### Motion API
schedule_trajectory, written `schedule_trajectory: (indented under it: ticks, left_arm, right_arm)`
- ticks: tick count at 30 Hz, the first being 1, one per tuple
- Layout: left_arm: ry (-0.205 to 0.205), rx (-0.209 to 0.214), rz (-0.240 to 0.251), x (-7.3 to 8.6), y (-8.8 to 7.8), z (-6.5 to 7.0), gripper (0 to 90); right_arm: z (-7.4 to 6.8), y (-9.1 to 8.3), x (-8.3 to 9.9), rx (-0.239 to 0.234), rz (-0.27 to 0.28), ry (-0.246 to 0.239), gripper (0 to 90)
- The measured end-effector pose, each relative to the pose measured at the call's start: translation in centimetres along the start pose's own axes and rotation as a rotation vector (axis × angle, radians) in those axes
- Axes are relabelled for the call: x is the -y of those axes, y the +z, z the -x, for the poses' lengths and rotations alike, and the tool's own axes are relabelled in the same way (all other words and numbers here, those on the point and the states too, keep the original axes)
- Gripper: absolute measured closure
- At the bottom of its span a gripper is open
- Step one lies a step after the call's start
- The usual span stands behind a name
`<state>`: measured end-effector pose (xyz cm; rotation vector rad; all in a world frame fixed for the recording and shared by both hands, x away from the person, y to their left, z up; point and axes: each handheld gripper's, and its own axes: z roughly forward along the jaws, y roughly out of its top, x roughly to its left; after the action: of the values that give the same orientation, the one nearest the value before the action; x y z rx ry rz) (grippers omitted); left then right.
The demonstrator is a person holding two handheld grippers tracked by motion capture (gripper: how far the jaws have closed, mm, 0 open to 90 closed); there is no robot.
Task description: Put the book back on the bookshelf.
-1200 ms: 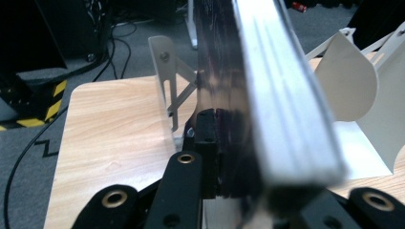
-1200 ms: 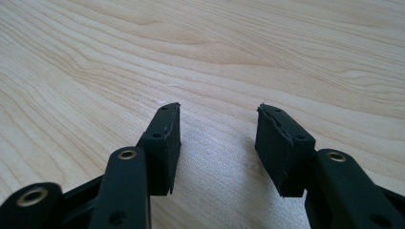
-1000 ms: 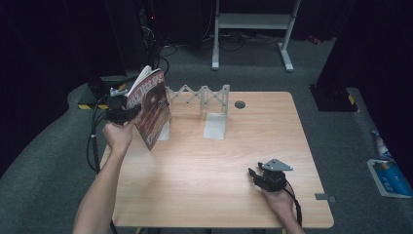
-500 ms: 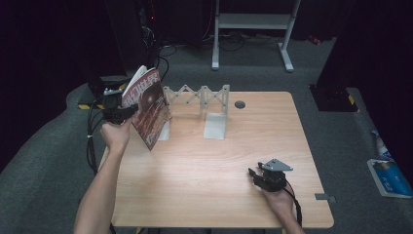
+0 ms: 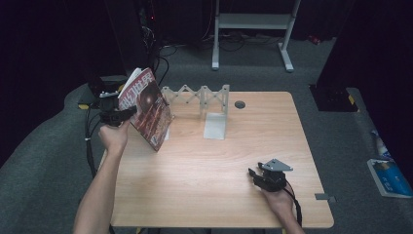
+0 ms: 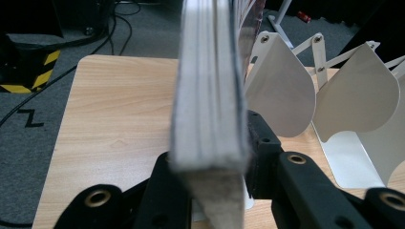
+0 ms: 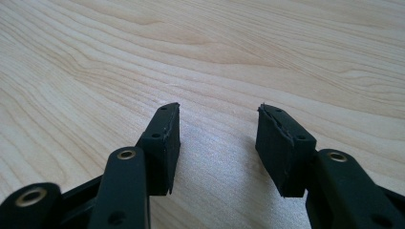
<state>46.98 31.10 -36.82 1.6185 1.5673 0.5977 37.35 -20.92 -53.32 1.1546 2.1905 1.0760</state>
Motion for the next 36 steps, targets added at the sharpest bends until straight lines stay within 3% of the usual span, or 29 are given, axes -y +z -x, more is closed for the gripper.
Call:
schedule_trajectory:
  ticks: [4,11,20,36]
  left_arm:
    - [-0.005,0.004,-0.012,0.1,0.1,0.0,72.2]
    - [-0.008,0.01,0.008,0.3,-0.2,-0.2,57.6]
    - [0.016,-0.015,0.026,0.3,-0.8,-0.1,46.9]
    - [0.086,-0.027,0.061,0.6,-2.4,0.3,43.3]
  right_arm:
    - [0.0,0.0,0.0,0.0,0.0,0.0,50.6]
    - [0.0,0.0,0.0,-0.001,0.0,-0.001,50.6]
    - [0.0,0.0,0.0,-0.002,0.0,-0.001,50.6]
    - [0.0,0.0,0.0,-0.001,0.0,-0.001,49.9]
